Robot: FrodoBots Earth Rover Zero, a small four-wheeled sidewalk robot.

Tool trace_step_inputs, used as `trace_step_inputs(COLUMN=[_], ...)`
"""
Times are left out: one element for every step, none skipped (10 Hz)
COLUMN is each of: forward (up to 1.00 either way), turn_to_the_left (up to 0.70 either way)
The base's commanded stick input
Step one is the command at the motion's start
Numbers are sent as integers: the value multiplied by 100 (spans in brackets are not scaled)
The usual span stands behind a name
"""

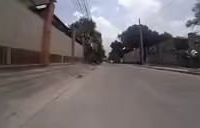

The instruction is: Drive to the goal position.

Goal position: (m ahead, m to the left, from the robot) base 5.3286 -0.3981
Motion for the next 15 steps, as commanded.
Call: trace_step_inputs(forward=[100, 100, 100, 100, 100, 100, 100, 100, 100, 100, 100, 100, 100, 100, 100], turn_to_the_left=[-30, -7, 0, 0, 0, 0, 0, 0, 0, 0, 0, 0, 0, -3, -10])
